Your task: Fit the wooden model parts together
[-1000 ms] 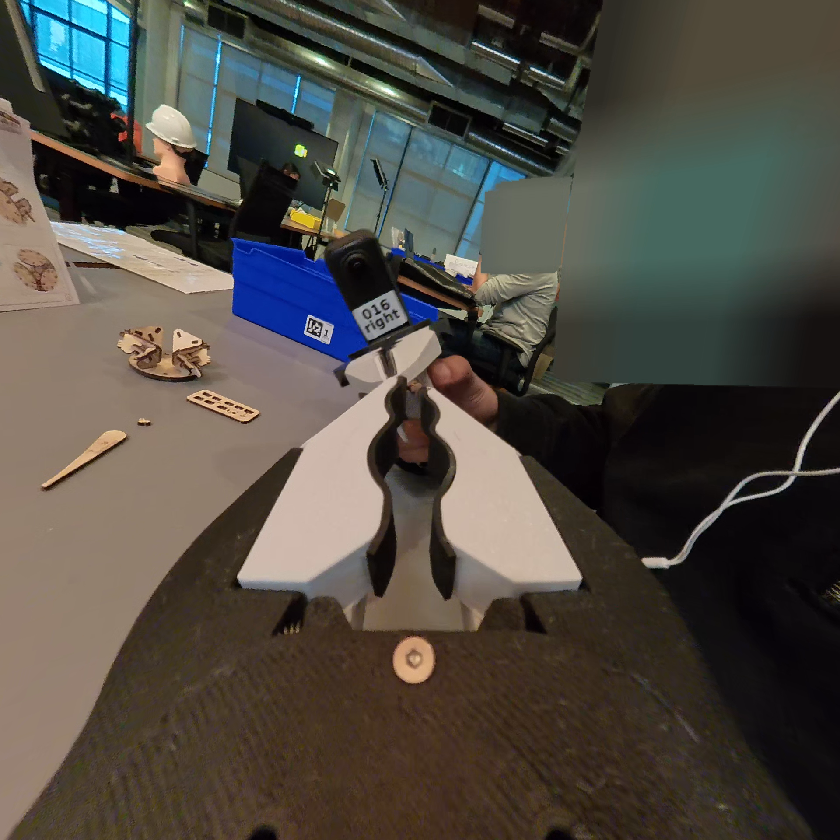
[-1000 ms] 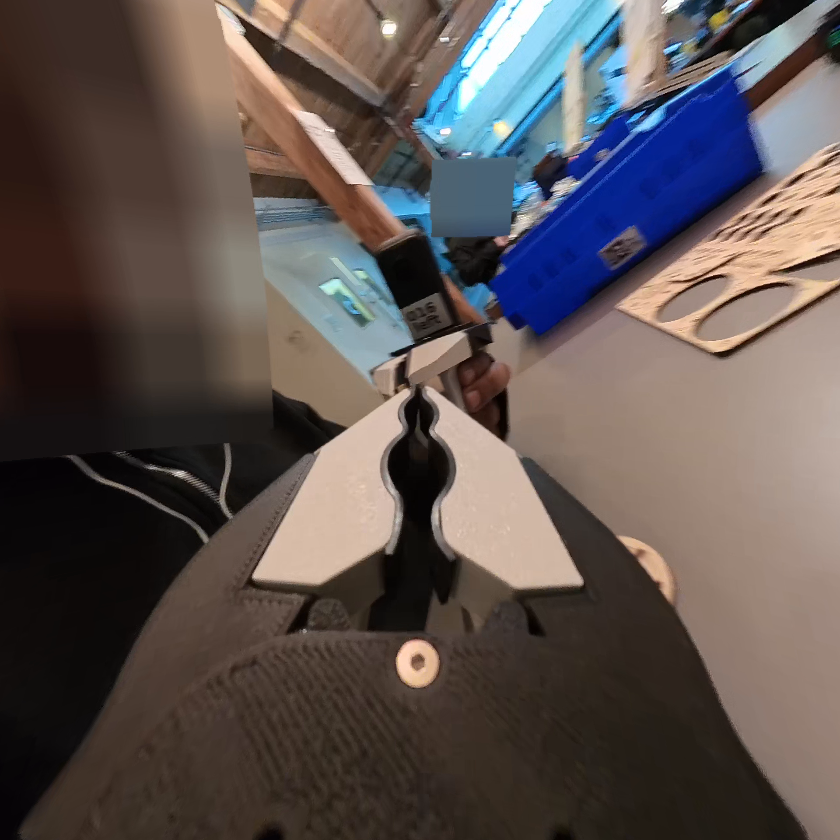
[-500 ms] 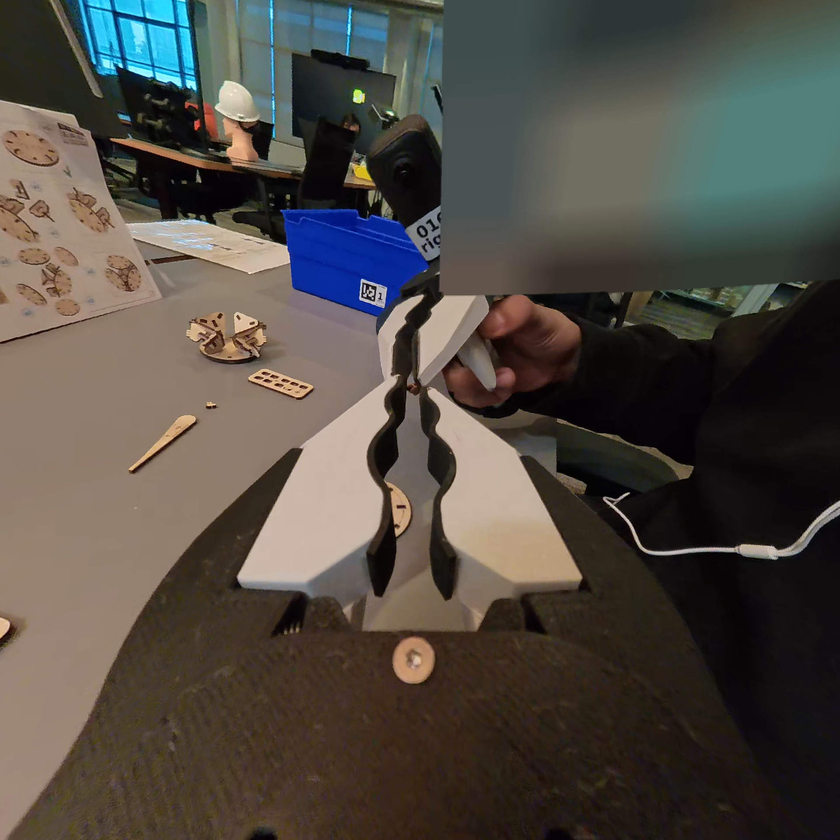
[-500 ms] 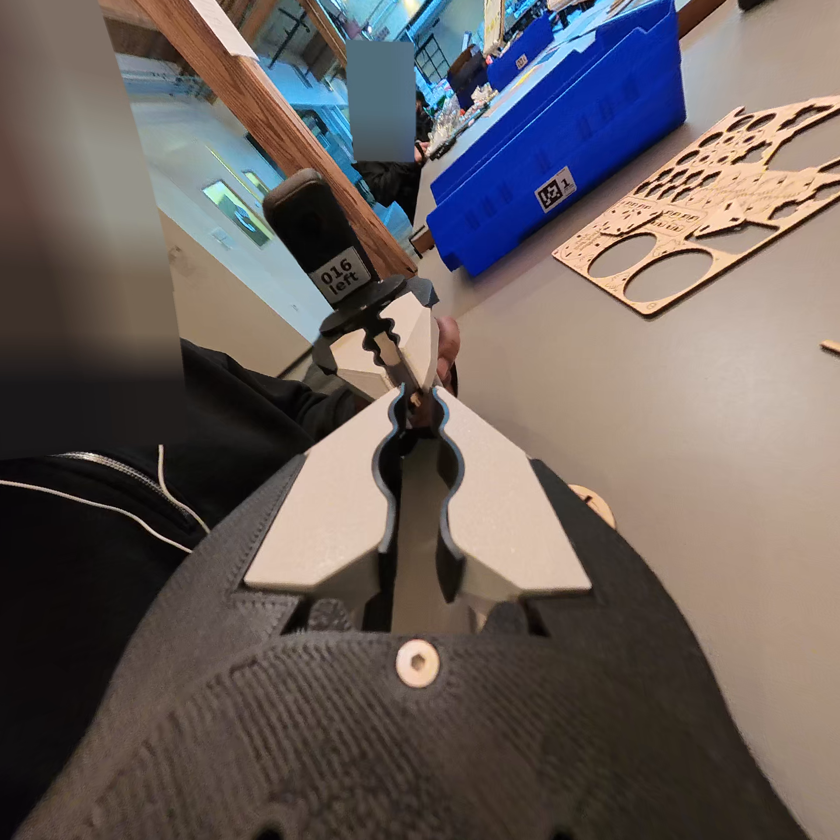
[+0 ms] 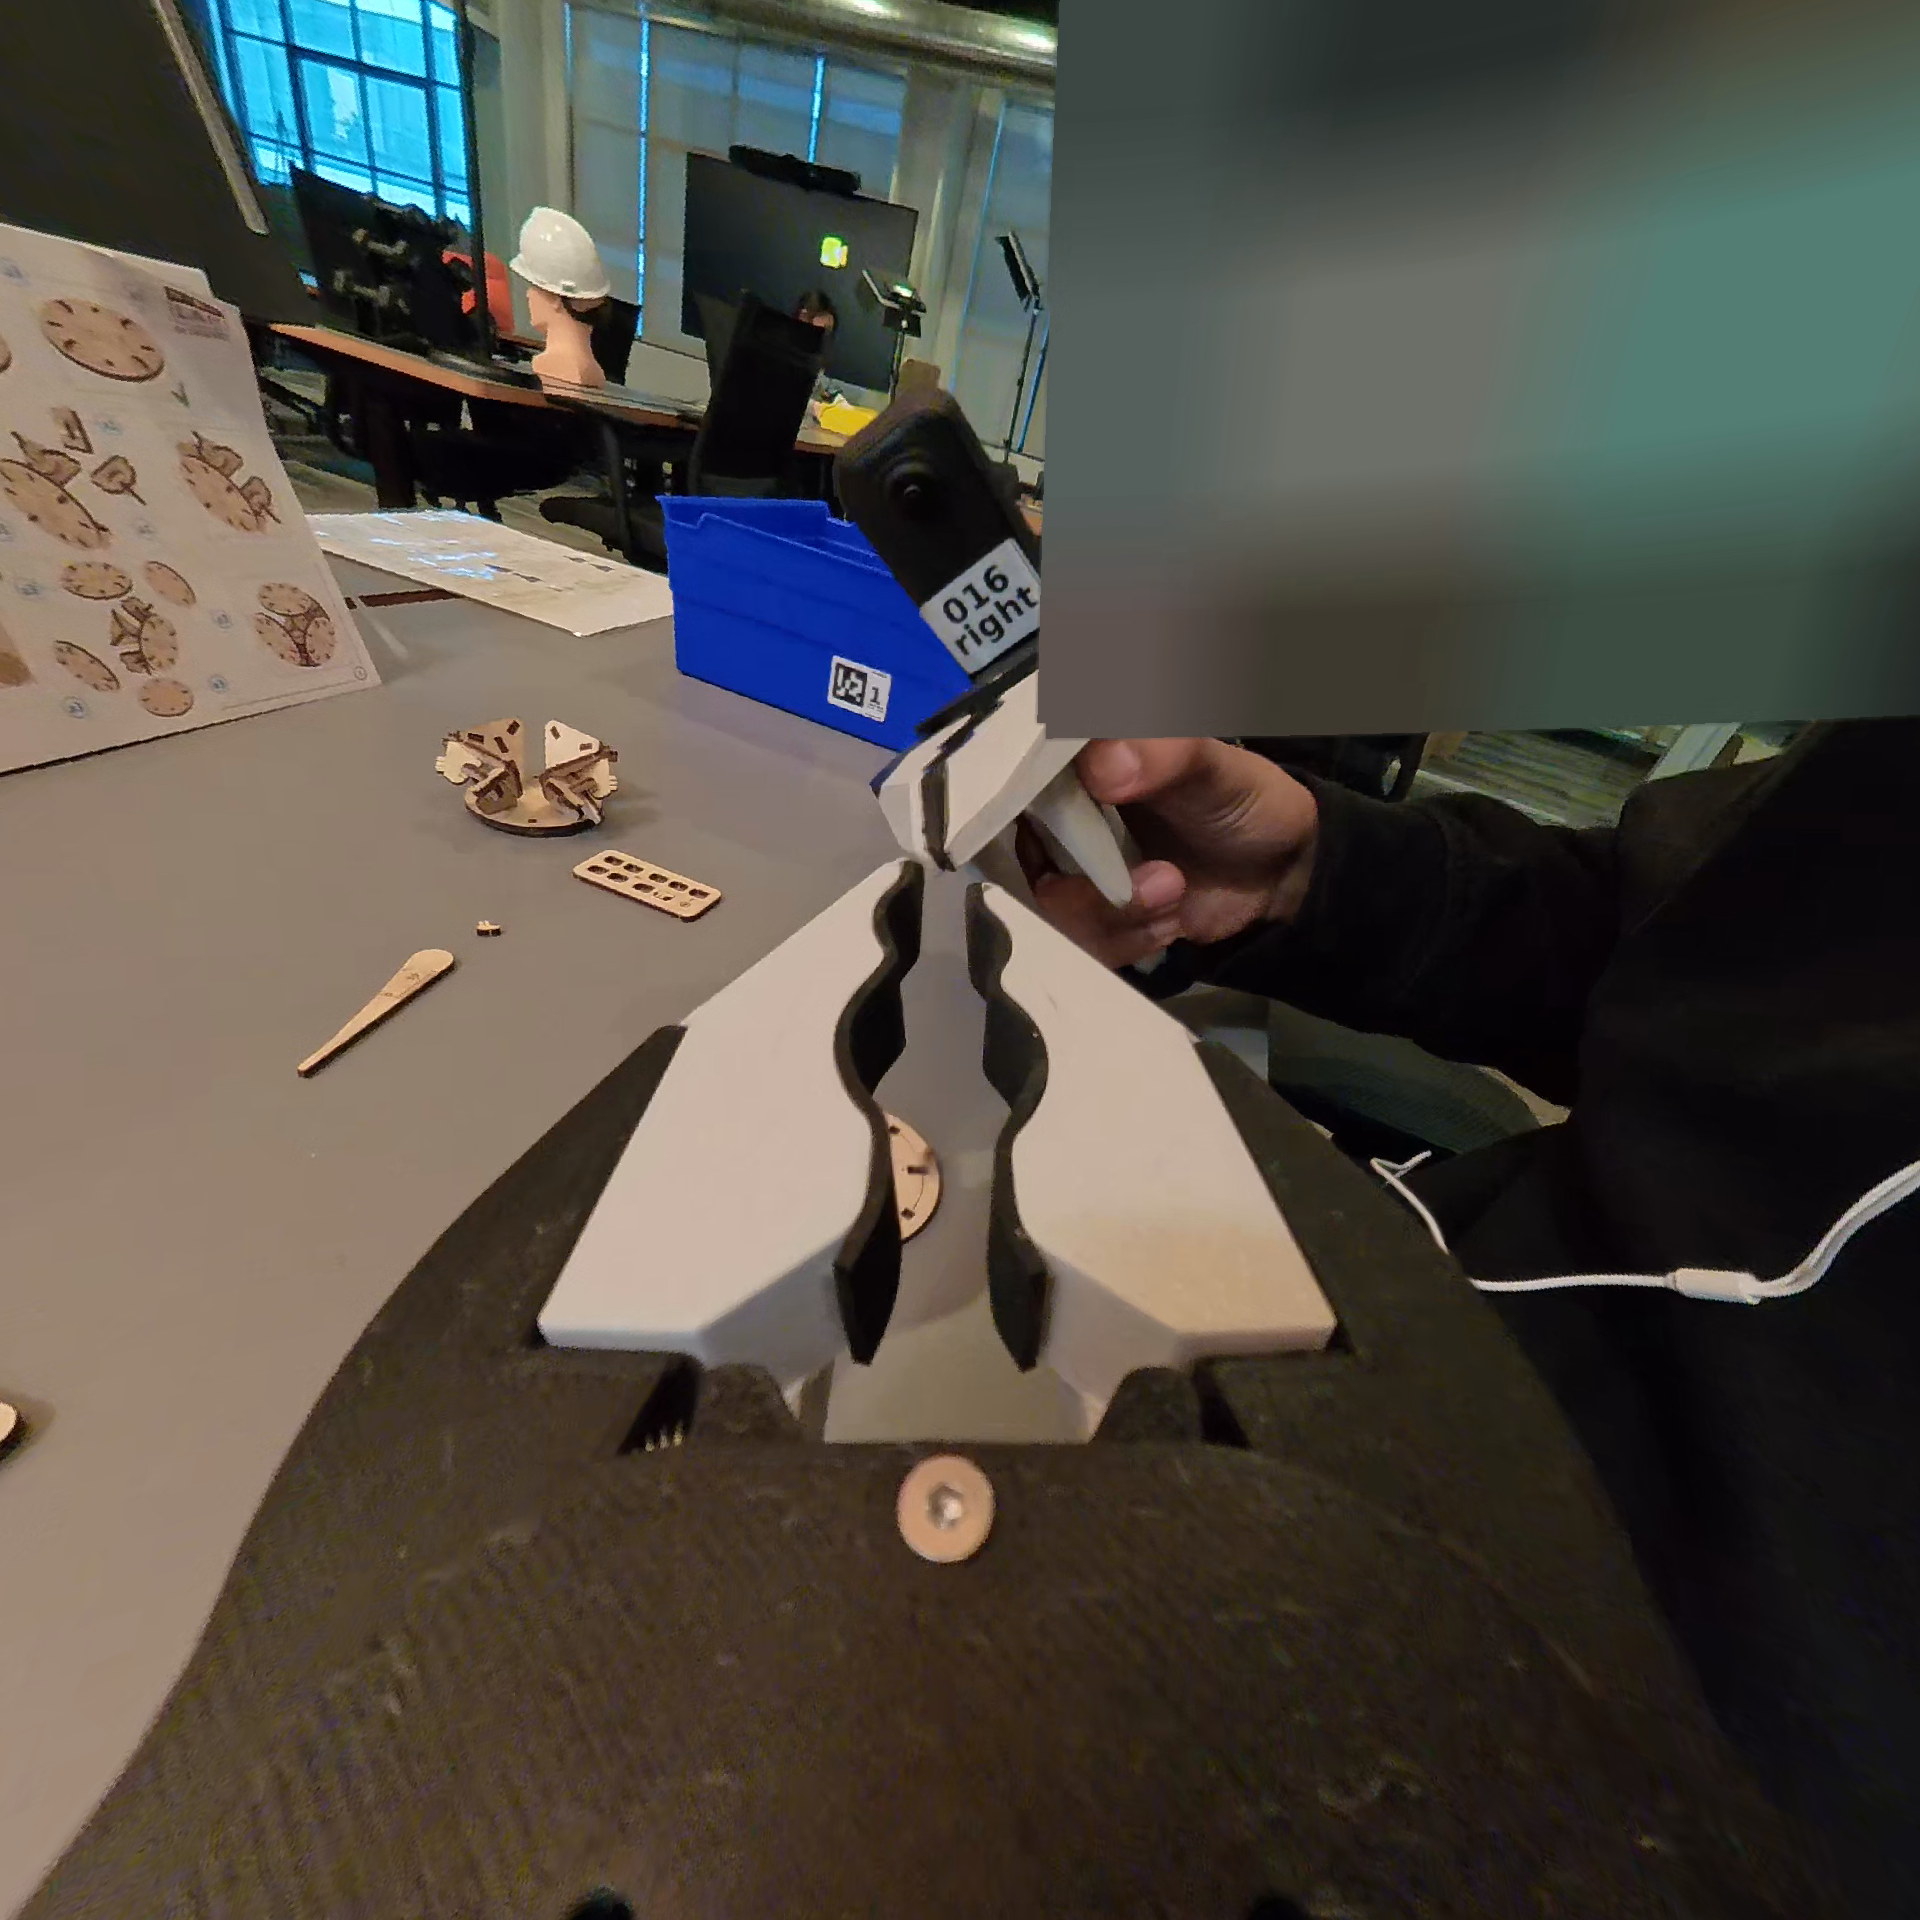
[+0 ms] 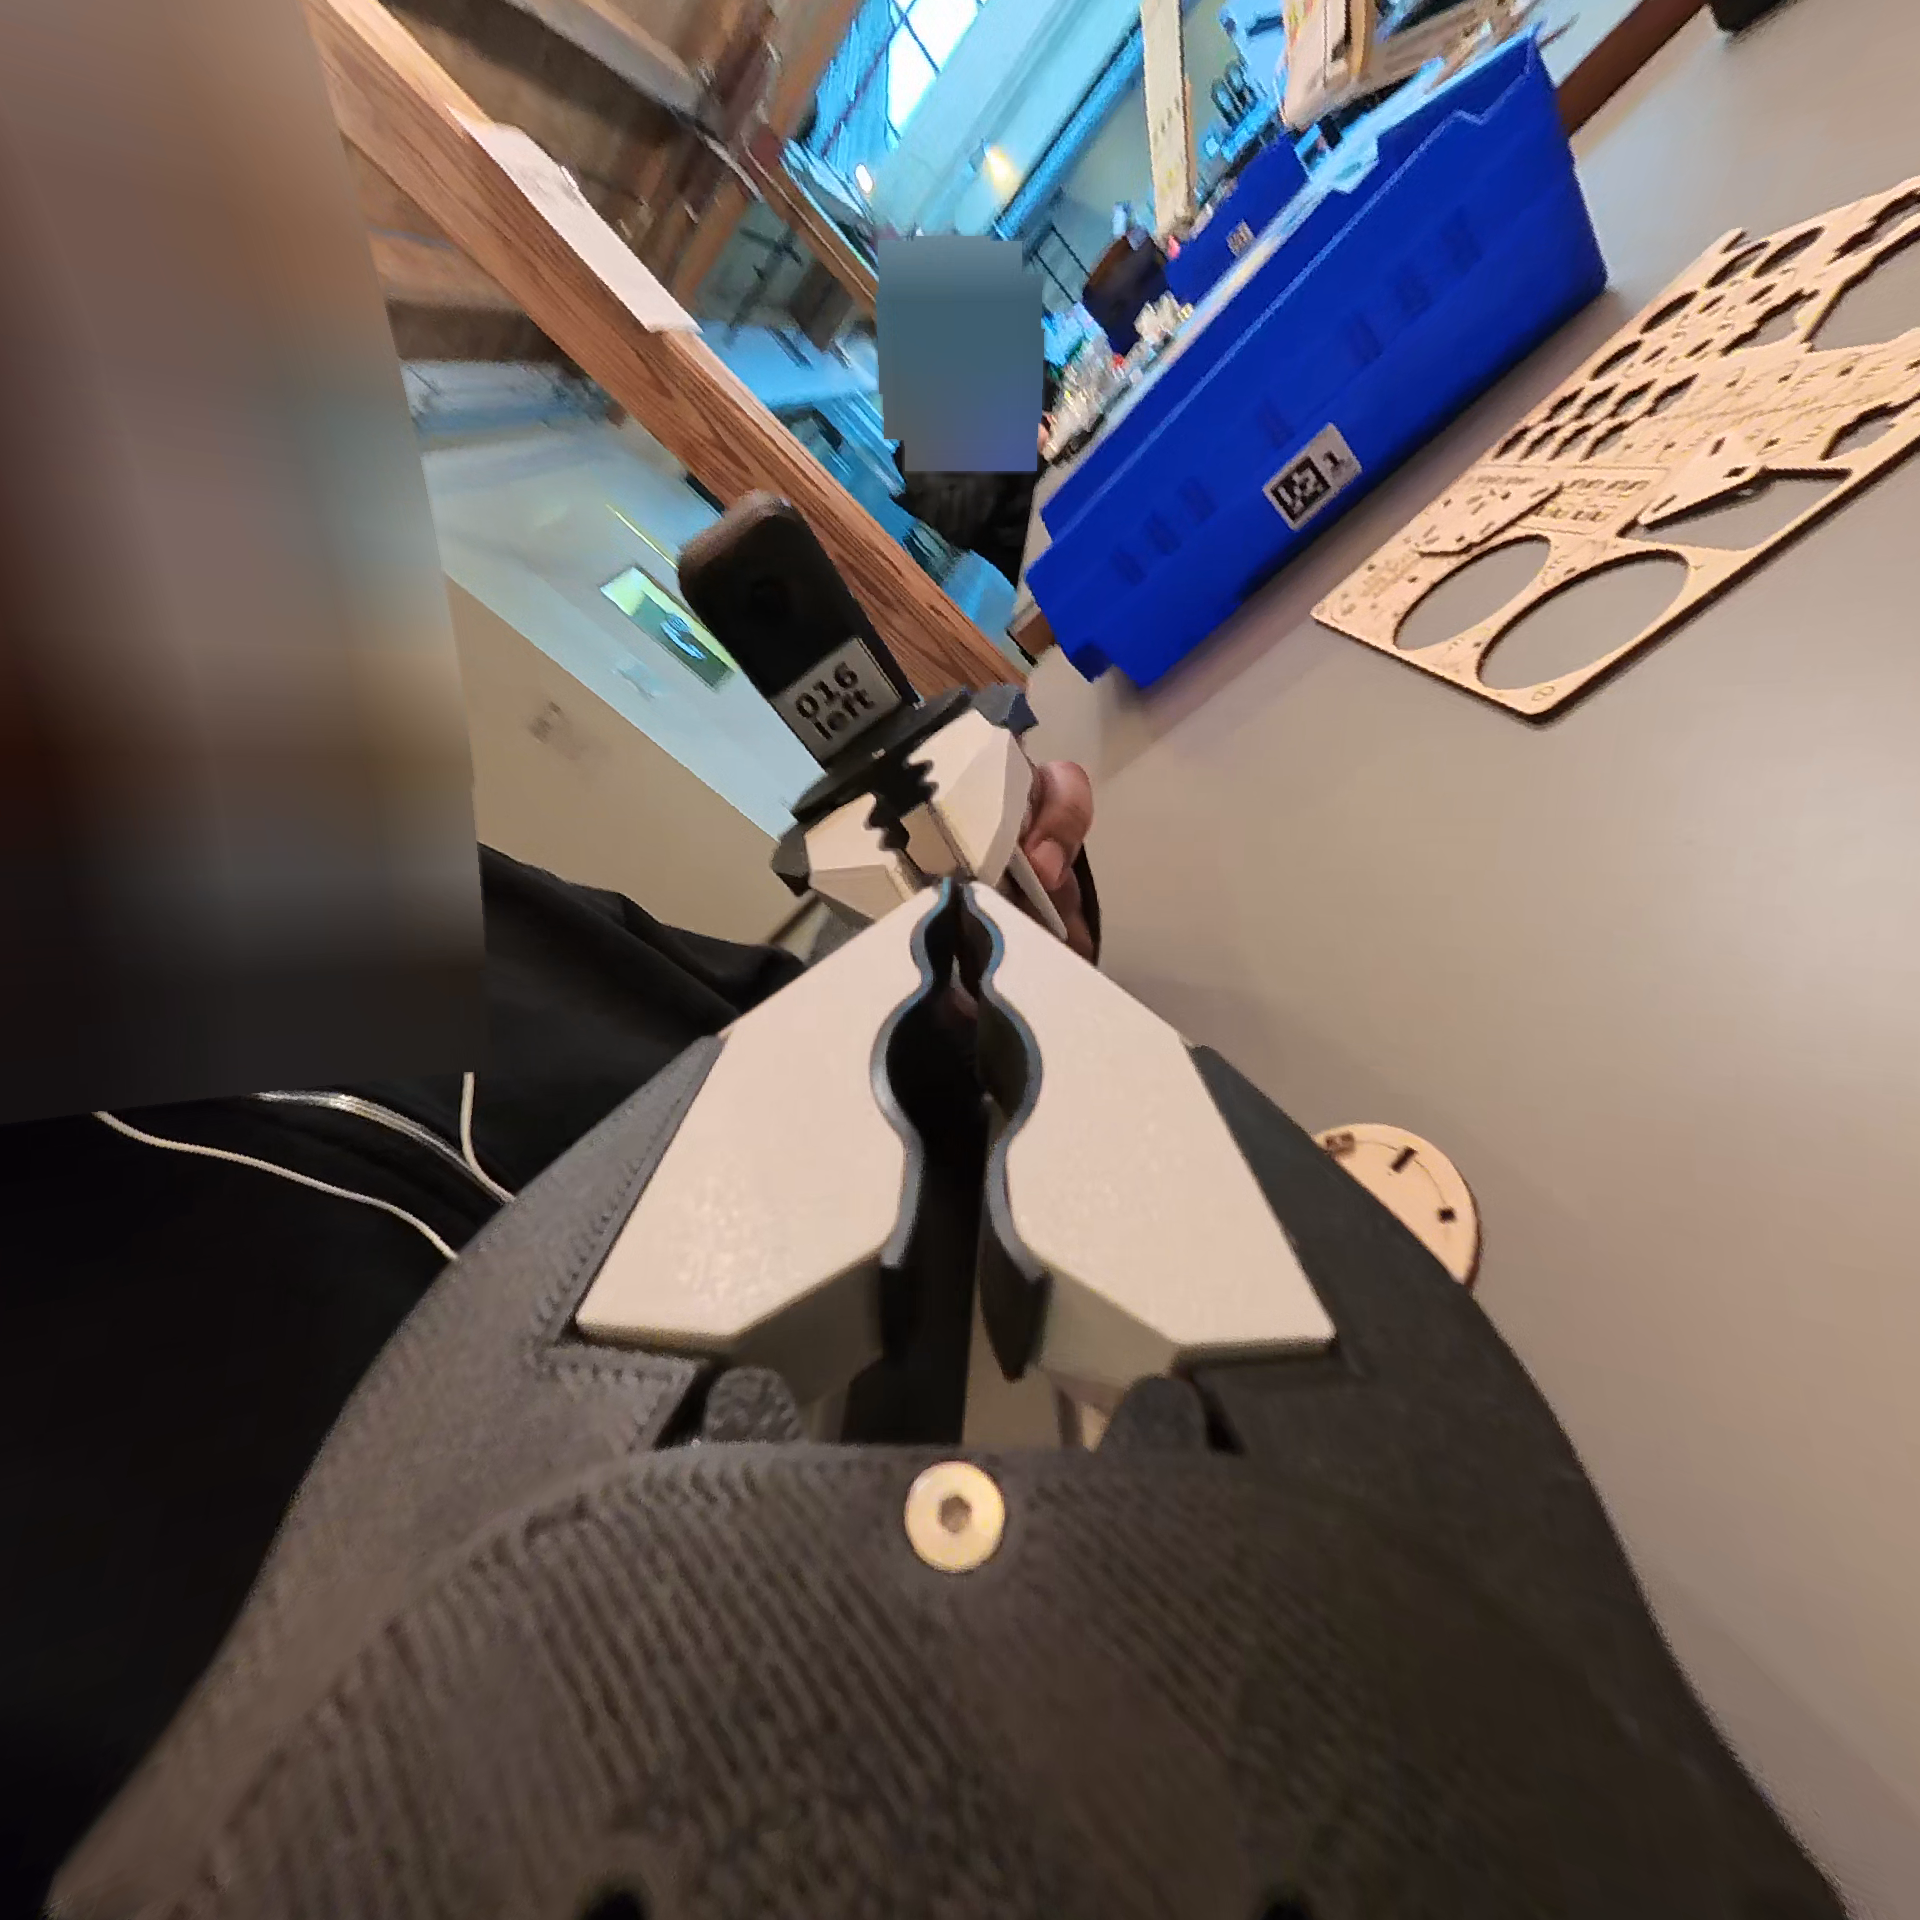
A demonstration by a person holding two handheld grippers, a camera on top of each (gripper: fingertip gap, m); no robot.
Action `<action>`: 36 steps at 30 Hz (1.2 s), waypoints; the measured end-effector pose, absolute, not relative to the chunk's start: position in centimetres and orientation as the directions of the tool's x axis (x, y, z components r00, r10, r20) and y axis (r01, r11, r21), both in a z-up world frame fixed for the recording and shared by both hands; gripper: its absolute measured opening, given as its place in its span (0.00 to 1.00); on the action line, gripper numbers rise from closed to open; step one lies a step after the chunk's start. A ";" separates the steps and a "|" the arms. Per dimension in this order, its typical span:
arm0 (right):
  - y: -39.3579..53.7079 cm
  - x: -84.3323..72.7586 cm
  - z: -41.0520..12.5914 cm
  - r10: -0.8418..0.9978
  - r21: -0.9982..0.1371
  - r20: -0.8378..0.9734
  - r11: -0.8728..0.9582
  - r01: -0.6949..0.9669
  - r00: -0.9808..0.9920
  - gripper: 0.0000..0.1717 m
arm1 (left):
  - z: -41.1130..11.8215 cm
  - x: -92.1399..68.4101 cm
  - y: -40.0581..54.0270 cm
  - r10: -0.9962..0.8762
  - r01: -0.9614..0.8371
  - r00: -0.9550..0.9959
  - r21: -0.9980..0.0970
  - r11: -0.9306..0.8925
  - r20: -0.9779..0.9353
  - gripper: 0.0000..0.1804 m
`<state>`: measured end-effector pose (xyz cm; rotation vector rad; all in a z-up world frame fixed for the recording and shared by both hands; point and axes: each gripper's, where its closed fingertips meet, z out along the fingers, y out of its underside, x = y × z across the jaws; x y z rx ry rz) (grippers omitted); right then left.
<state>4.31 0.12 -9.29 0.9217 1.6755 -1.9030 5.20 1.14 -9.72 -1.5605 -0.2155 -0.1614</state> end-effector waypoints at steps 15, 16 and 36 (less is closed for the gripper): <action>9.6 5.1 -12.3 0.619 -0.802 -0.422 0.086 0.592 -0.662 0.02 | -9.9 3.3 0.4 0.078 0.328 0.940 -0.944 0.046 0.331 0.03; 10.5 5.9 -13.0 0.653 -0.786 -0.384 0.140 0.602 -0.653 0.04 | -9.9 3.4 0.4 0.078 0.327 0.941 -0.944 0.045 0.330 0.03; 13.1 11.3 -20.7 0.659 -0.596 -0.029 0.592 0.542 -0.752 0.02 | -10.2 3.9 1.0 0.071 0.299 0.952 -0.954 0.009 0.299 0.04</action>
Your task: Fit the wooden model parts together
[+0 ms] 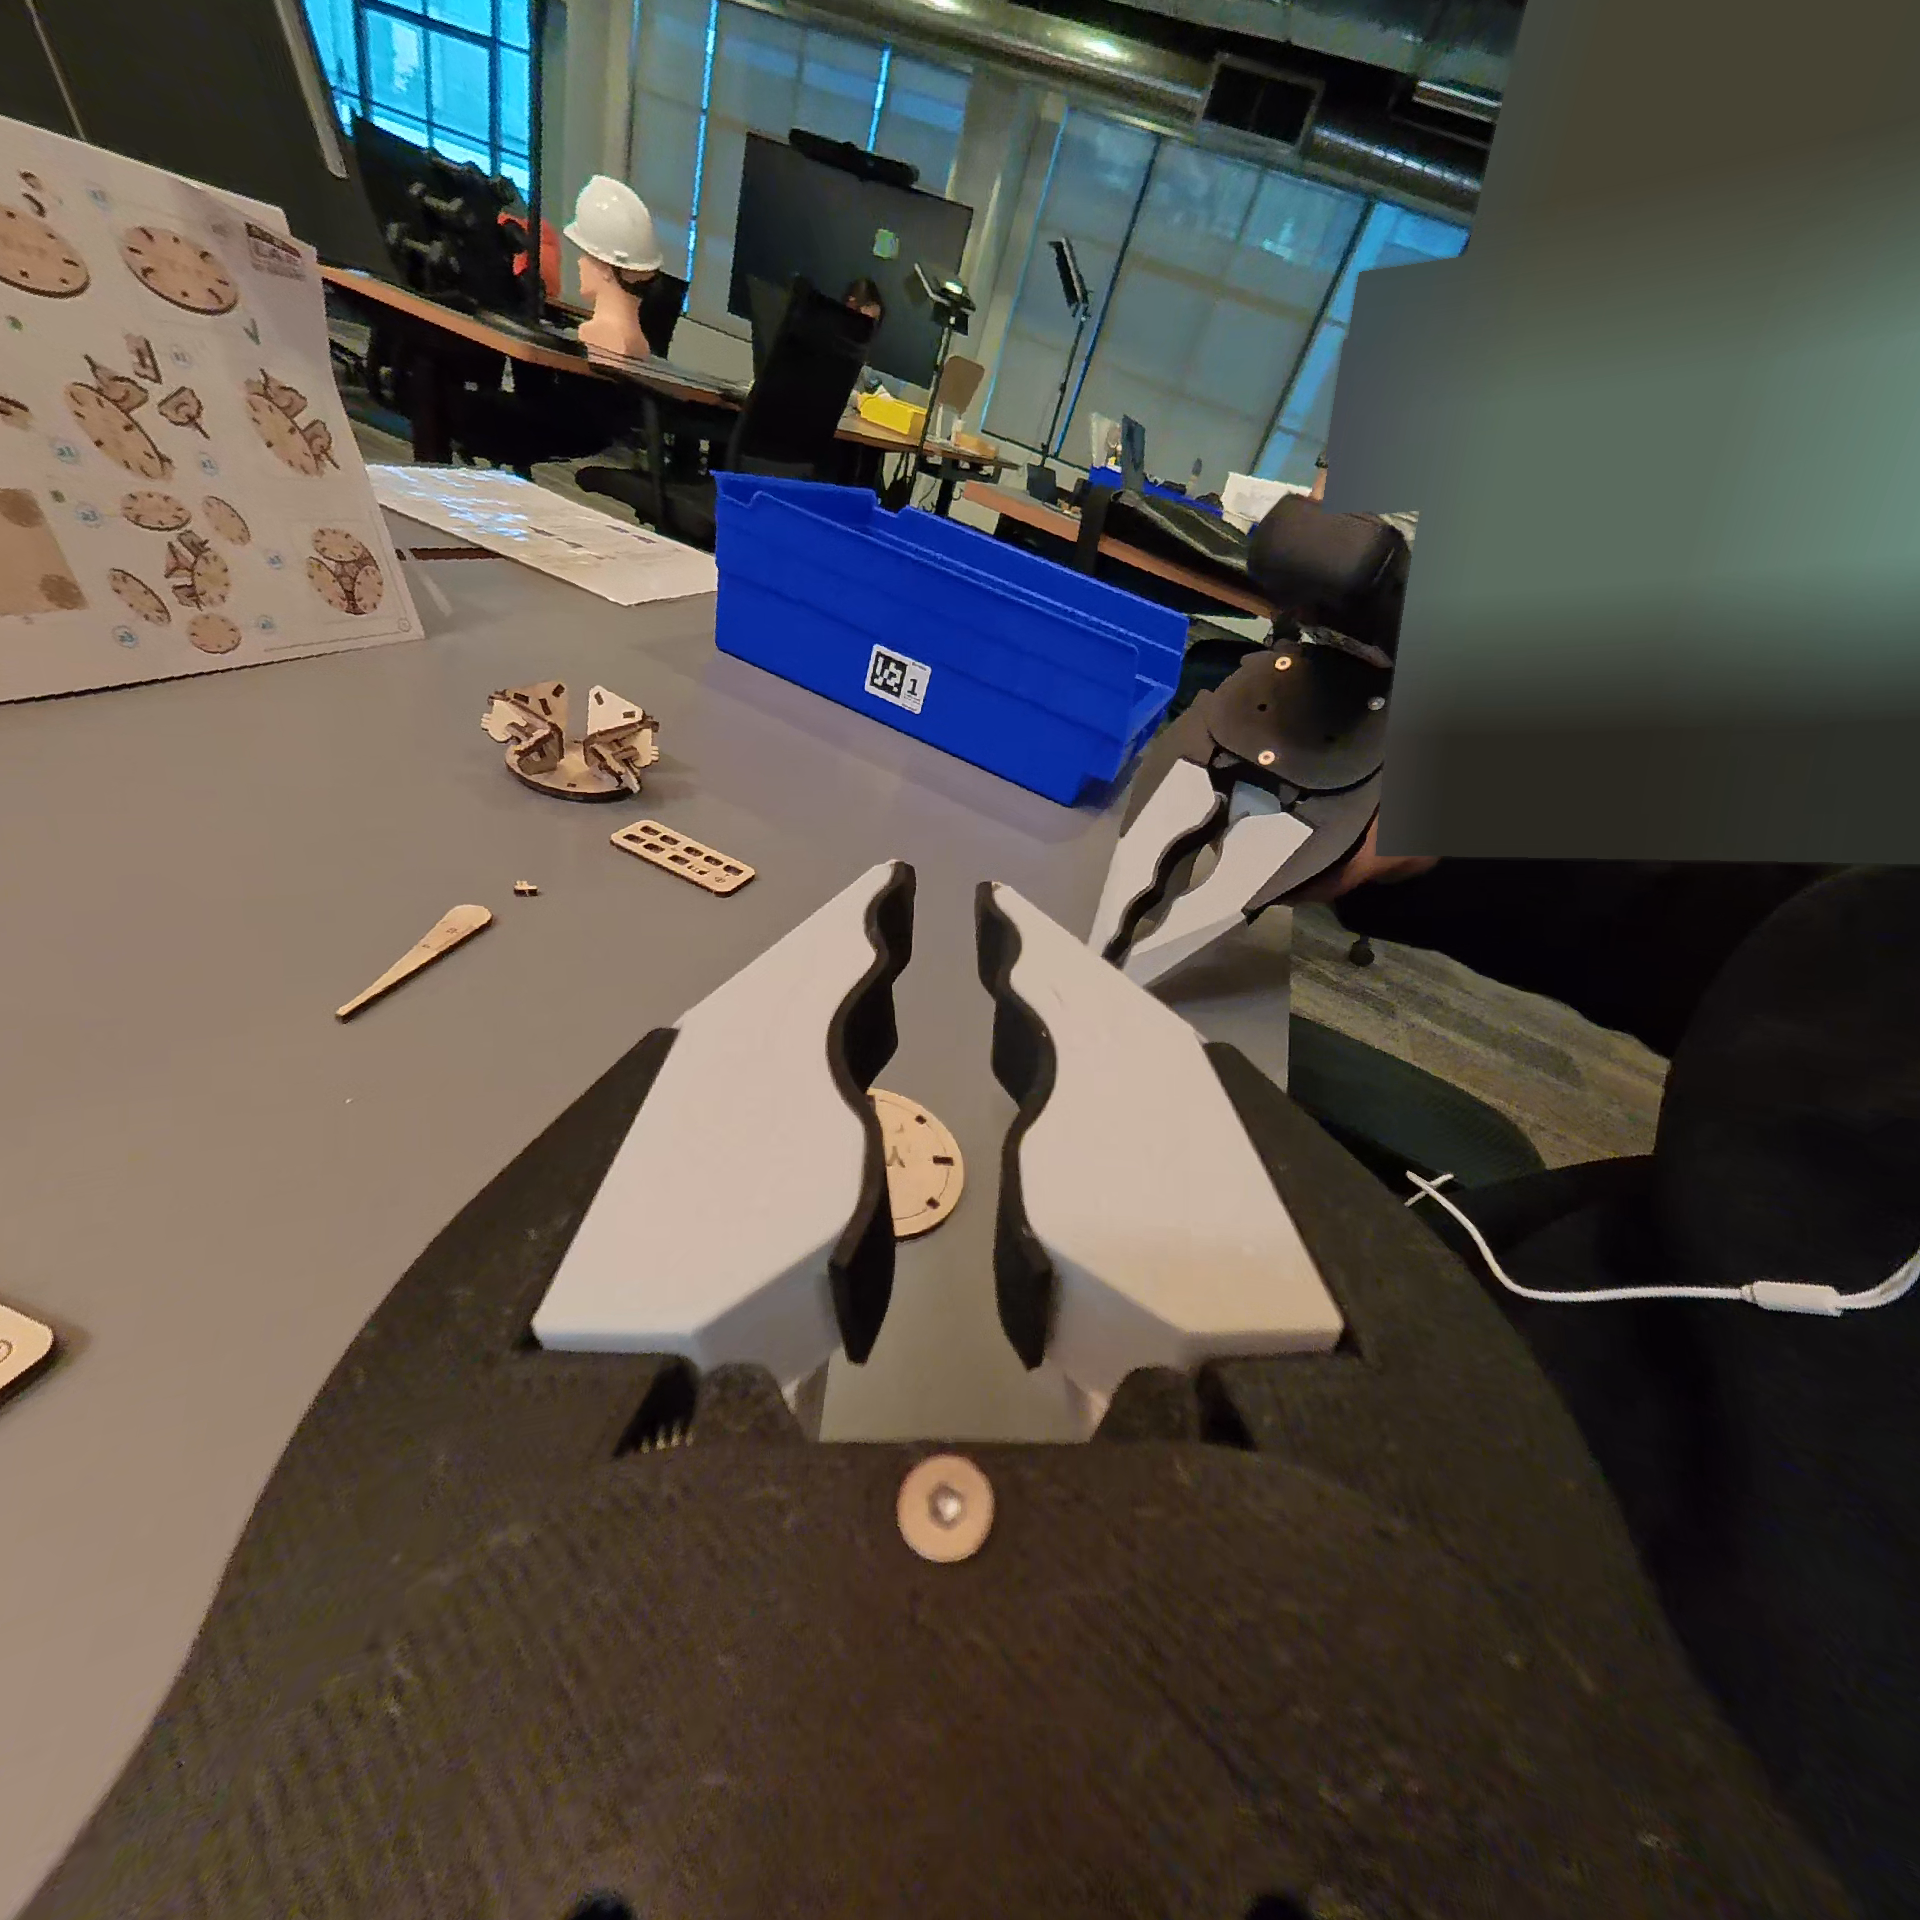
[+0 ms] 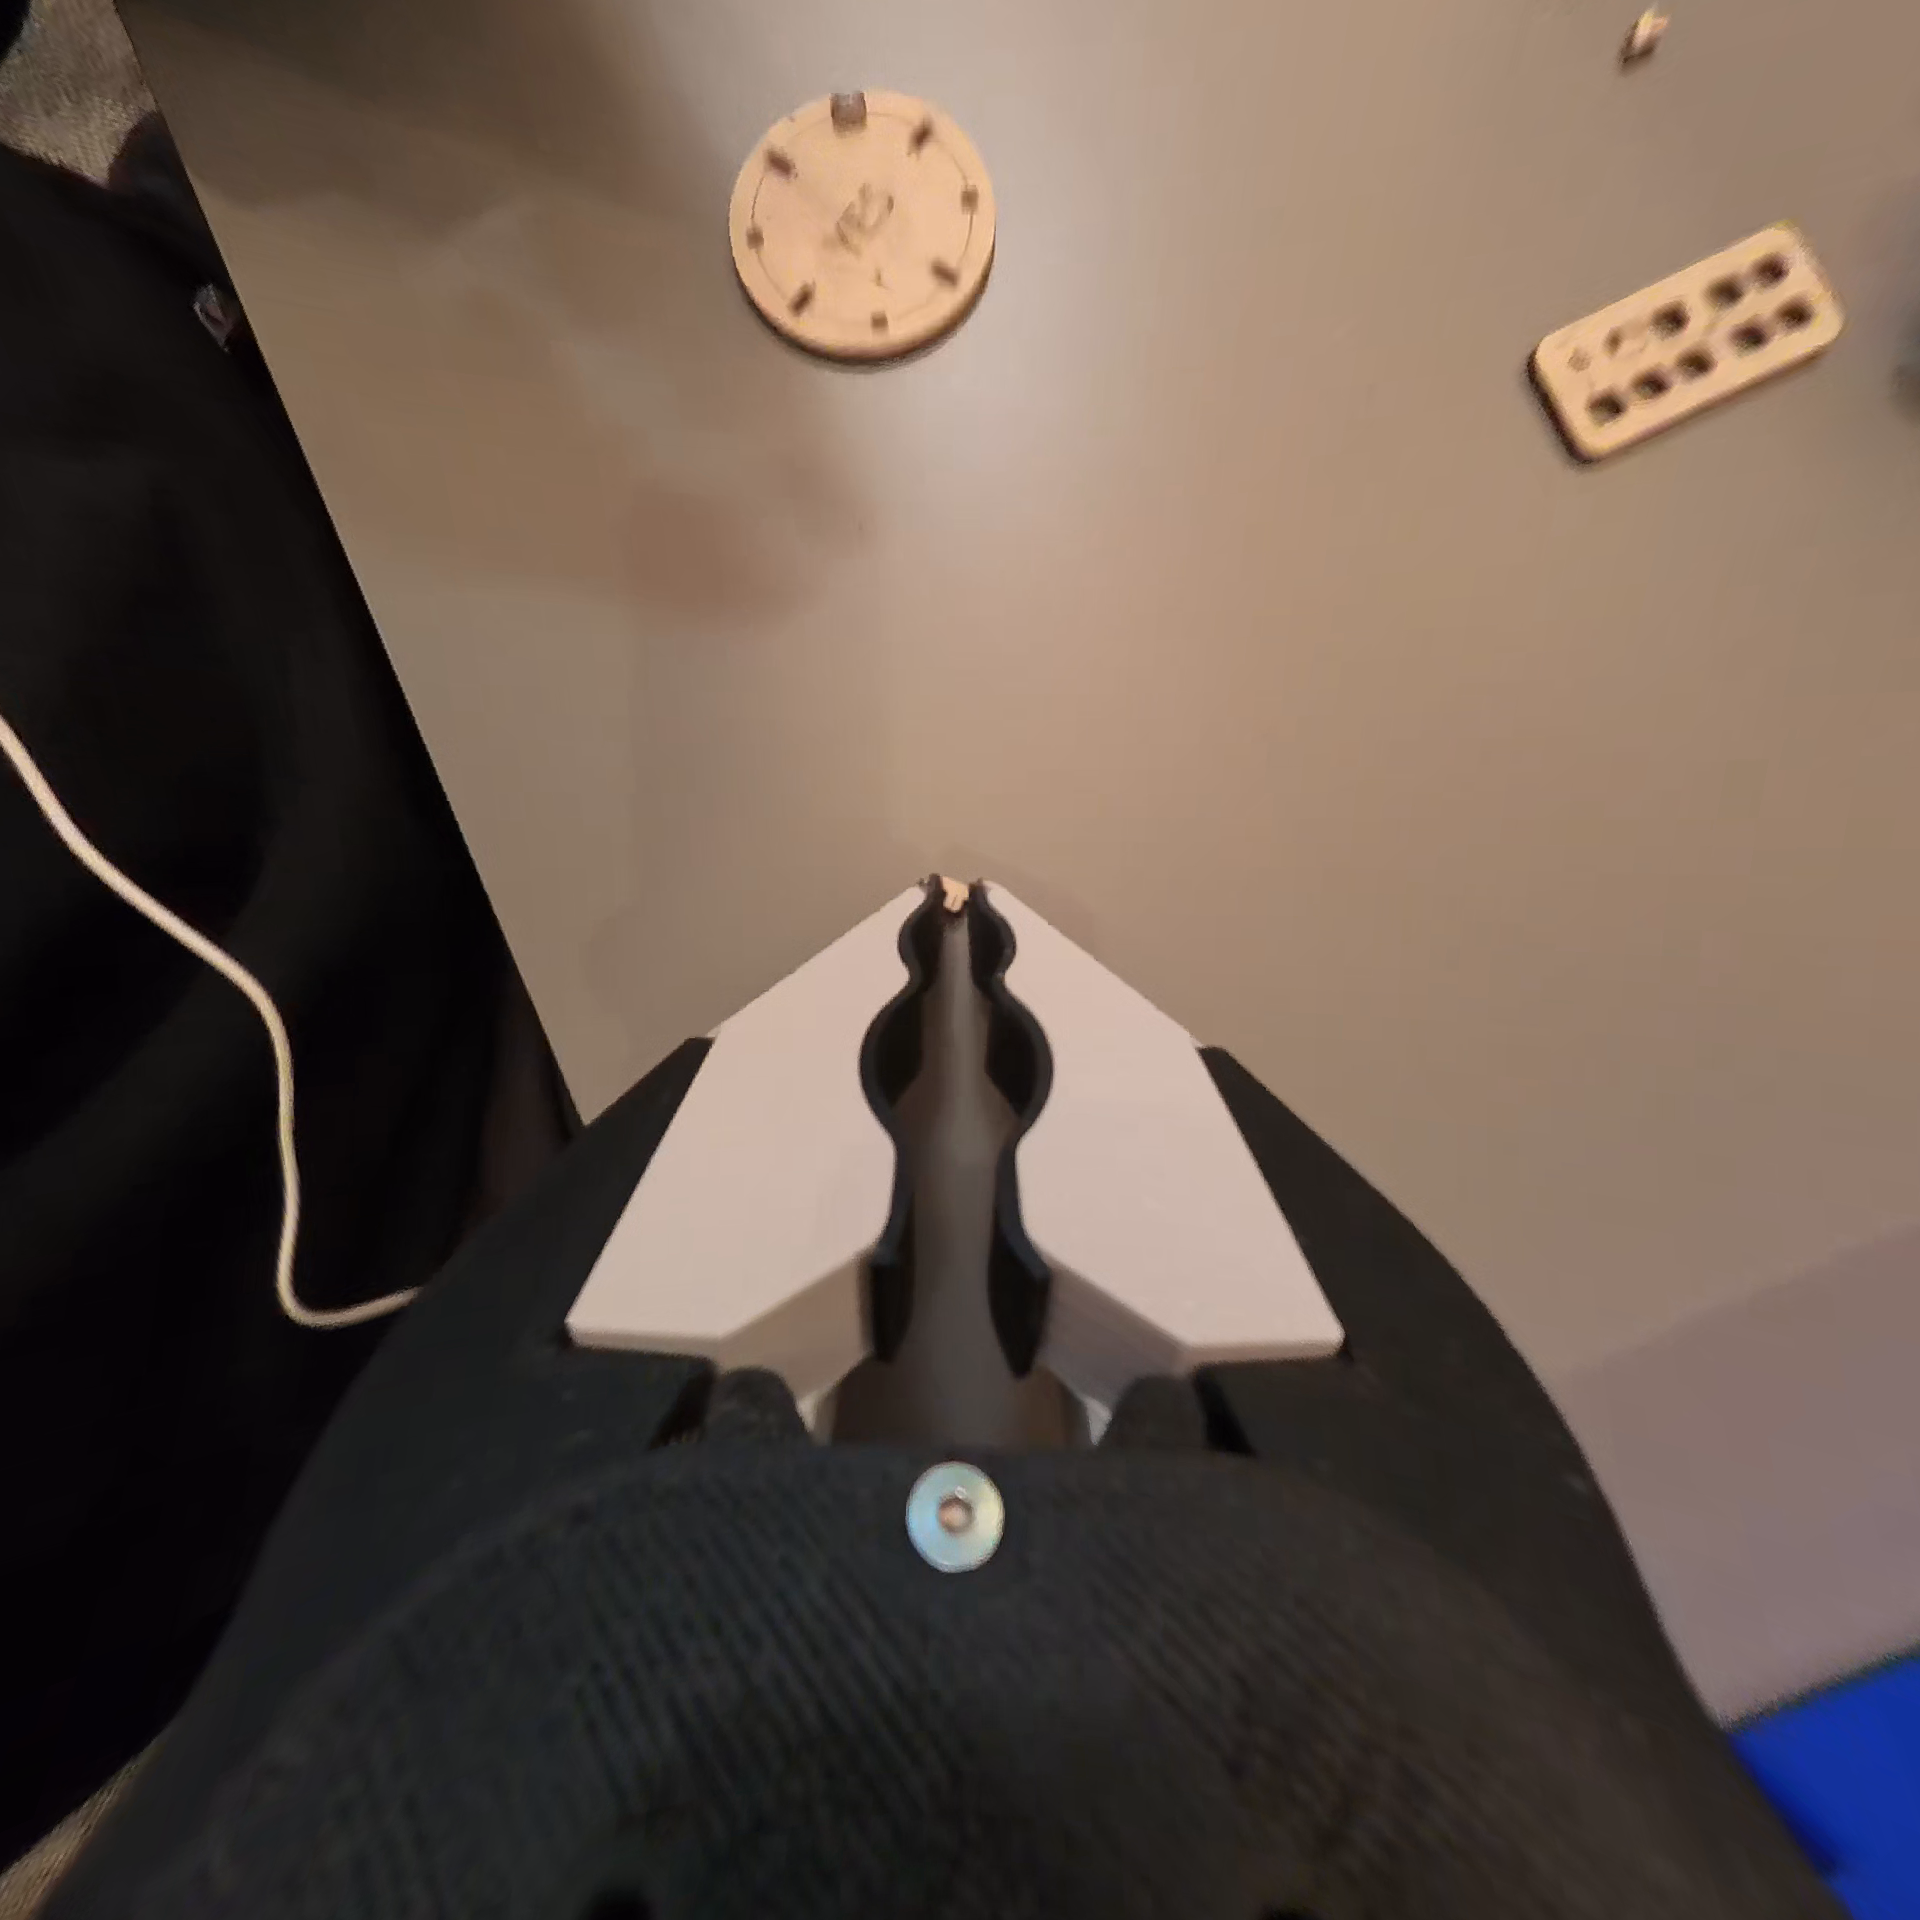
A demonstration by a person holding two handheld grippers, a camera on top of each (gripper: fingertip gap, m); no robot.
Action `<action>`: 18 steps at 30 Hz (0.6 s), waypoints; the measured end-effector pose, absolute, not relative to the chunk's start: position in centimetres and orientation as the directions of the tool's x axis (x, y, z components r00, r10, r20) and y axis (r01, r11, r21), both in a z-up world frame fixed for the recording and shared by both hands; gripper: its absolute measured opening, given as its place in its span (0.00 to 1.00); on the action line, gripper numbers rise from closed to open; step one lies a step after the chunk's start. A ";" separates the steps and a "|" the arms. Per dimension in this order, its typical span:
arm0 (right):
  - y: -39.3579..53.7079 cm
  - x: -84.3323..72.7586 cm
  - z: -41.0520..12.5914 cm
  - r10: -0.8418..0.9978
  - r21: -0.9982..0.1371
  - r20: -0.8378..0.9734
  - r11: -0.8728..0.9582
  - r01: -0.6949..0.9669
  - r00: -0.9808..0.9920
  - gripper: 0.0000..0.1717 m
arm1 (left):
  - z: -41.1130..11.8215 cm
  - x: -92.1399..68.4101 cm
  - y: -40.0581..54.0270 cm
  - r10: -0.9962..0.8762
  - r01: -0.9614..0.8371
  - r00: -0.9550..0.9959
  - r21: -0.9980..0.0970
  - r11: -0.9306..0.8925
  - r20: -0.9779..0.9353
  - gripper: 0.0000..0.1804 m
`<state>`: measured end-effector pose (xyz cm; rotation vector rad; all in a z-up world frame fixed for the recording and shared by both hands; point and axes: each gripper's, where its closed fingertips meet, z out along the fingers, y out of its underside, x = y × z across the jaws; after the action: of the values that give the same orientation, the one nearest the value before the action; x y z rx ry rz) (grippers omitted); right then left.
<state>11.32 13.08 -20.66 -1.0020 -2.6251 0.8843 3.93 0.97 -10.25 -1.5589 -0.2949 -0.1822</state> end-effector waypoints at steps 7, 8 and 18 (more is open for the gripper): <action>5.3 7.8 -10.1 0.500 -0.913 -0.383 -0.078 0.400 -0.777 0.01 | -10.2 6.5 1.8 -0.045 0.235 0.971 -0.971 -0.036 0.236 0.09; 4.3 7.5 -8.8 0.416 -0.889 -0.458 -0.194 0.415 -0.786 0.01 | -10.2 6.9 1.9 -0.054 0.206 0.977 -0.978 -0.043 0.208 0.09; -0.2 4.6 -6.6 -0.005 -0.579 -0.704 -0.576 0.578 -0.710 0.01 | -8.0 6.2 0.6 0.123 0.012 0.992 -0.998 0.059 0.019 0.03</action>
<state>4.60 -0.17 -6.55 -1.1978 -1.5106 2.9189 6.18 0.57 -8.00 -1.5103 -0.1090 0.0846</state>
